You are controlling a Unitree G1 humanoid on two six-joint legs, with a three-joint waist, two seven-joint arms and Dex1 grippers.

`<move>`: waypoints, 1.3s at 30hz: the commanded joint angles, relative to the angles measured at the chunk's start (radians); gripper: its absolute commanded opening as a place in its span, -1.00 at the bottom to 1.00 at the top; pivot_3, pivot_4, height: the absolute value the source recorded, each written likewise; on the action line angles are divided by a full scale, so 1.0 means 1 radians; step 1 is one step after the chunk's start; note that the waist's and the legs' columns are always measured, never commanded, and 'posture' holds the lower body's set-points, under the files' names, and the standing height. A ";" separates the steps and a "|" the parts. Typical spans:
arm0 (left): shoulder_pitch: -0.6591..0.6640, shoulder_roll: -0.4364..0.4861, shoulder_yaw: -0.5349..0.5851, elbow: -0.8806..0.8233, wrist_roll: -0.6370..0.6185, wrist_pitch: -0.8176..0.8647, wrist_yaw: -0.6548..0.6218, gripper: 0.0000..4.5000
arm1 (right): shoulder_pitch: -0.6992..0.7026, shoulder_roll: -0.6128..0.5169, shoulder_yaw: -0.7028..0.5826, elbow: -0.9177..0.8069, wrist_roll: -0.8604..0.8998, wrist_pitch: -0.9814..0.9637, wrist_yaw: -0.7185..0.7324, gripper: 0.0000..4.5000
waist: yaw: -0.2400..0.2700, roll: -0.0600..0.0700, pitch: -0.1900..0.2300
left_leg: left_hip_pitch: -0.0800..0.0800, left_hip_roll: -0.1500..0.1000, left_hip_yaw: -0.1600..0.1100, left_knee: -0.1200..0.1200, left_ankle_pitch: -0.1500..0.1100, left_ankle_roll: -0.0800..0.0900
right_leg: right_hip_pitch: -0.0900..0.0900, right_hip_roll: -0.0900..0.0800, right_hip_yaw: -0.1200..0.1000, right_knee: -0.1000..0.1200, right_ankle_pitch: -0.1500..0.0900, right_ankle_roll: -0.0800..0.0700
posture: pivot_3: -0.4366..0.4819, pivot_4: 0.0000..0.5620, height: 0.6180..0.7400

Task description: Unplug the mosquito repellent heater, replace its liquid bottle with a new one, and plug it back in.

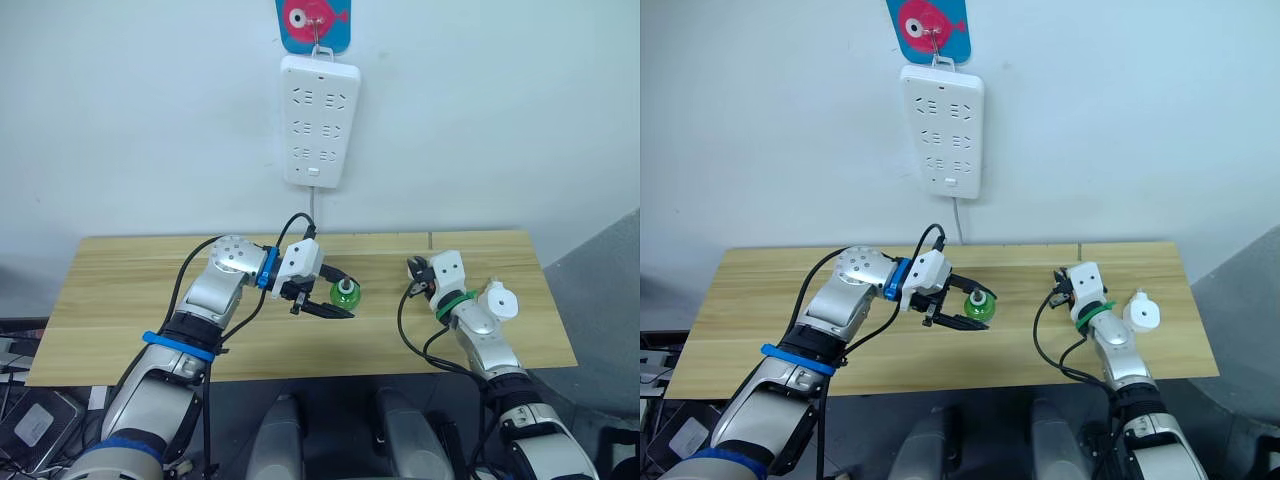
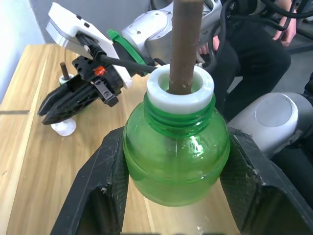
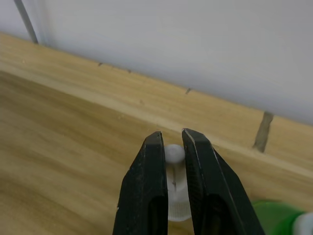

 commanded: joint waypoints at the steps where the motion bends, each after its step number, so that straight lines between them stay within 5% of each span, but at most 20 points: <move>1: 0.002 0.003 0.017 -0.043 -0.018 0.003 0.000 0.00 | 0.004 0.001 -0.035 0.012 0.020 -0.025 0.017 -0.77 | 0.001 0.000 0.000 | 0.000 0.000 0.000 0.000 0.000 0.000 | 0.000 0.000 0.000 0.000 0.000 0.000 | -0.16 0.03 1.00; 7: -0.001 -0.003 0.012 -0.039 -0.016 0.001 0.001 0.00 | 0.039 -0.016 -0.036 -0.110 0.043 -0.023 0.103 0.08 | 0.001 0.000 0.000 | 0.000 0.000 0.000 0.000 0.000 0.000 | 0.000 0.000 0.000 0.000 0.000 0.000 | -0.18 0.02 1.00; 12: -0.016 -0.010 0.011 -0.005 -0.004 -0.024 0.000 0.00 | 0.127 -0.080 -0.029 -0.561 0.155 0.242 0.184 0.83 | 0.002 0.002 0.001 | 0.000 0.000 -0.001 0.000 0.000 0.000 | 0.000 0.000 0.001 0.000 0.000 0.000 | -0.21 0.00 1.00; 16: -0.018 -0.013 0.010 0.009 -0.003 -0.038 -0.002 0.00 | 0.183 -0.167 -0.017 -0.865 0.313 0.501 0.265 0.83 | 0.002 0.002 0.001 | 0.000 0.000 -0.002 0.000 0.000 0.000 | 0.000 0.000 -0.001 0.000 0.000 0.000 | -0.25 -0.01 1.00; 20: -0.031 -0.024 0.008 0.027 -0.002 -0.056 -0.009 0.00 | 0.213 -0.333 -0.023 -1.130 0.494 0.762 0.359 0.42 | 0.001 0.002 0.001 | 0.000 0.000 -0.003 0.000 0.000 0.000 | 0.001 0.000 0.000 -0.001 0.000 0.000 | -0.27 -0.04 1.00; 23: -0.048 -0.036 0.008 0.044 -0.002 -0.065 -0.009 0.00 | 0.200 -0.382 -0.019 -1.227 0.593 0.874 0.362 0.42 | 0.001 0.002 0.001 | 0.000 -0.001 -0.003 0.000 0.000 0.000 | 0.001 0.000 -0.001 -0.001 0.000 0.000 | -0.28 -0.06 1.00; 39: -0.055 -0.068 0.021 0.005 -0.041 0.008 -0.006 0.00 | 0.118 -0.258 0.139 -1.168 0.463 0.865 0.277 0.42 | -0.001 0.002 0.001 | -0.001 -0.001 -0.003 0.000 0.000 0.000 | 0.001 0.000 -0.001 -0.001 0.000 0.000 | -0.26 -0.12 1.00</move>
